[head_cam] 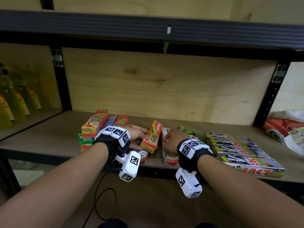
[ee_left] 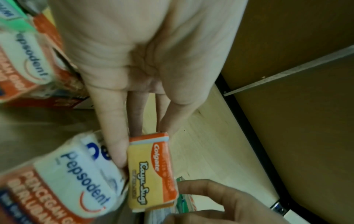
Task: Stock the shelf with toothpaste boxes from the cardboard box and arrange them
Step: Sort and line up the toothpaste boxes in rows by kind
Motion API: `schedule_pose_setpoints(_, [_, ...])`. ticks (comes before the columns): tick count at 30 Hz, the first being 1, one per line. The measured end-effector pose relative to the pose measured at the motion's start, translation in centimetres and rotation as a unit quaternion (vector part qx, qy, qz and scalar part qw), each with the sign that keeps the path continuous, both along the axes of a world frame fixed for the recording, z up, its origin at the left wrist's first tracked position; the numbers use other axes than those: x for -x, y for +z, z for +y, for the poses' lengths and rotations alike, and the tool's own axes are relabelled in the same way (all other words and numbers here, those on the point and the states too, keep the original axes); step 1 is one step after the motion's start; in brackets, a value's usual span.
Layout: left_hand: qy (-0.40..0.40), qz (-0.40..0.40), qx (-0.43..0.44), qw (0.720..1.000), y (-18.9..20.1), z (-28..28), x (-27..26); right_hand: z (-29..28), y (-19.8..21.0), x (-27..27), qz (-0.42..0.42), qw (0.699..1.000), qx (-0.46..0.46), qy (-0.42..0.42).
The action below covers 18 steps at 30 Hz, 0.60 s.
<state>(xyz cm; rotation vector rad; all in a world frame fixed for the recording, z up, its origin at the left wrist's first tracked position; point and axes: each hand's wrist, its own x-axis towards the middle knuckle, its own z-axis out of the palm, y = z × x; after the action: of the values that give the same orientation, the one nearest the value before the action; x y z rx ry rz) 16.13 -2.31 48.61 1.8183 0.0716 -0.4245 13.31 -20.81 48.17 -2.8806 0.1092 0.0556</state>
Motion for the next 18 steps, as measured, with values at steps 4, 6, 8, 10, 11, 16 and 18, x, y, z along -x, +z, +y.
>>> schedule_pose_setpoints(4, [0.018,-0.010,0.043,0.999,0.0,0.6,1.0,-0.1,0.8,1.0,0.004,0.997,-0.077,-0.009])
schedule_pose_setpoints(6, [0.022,-0.019,0.039,0.999,0.5,1.1,1.5,0.1,1.0,1.3,-0.002,0.993,-0.118,-0.006])
schedule_pose_setpoints(8, [0.026,-0.025,0.038,0.999,1.2,1.7,1.8,0.5,1.3,1.4,-0.005,0.989,-0.149,-0.005])
schedule_pose_setpoints(10, [0.037,-0.030,0.051,0.998,2.0,2.4,2.2,1.0,1.6,1.3,-0.012,0.984,-0.178,-0.007])
schedule_pose_setpoints(11, [0.040,-0.034,0.058,0.997,2.5,2.5,2.3,1.1,1.8,1.2,-0.017,0.981,-0.195,-0.009])
schedule_pose_setpoints(16, [0.052,-0.059,0.050,0.996,5.5,5.2,2.9,3.3,3.2,0.8,-0.051,0.968,-0.246,0.016])
schedule_pose_setpoints(18, [0.070,-0.071,0.051,0.994,6.7,6.6,2.9,4.5,3.6,0.3,-0.062,0.963,-0.261,0.026])
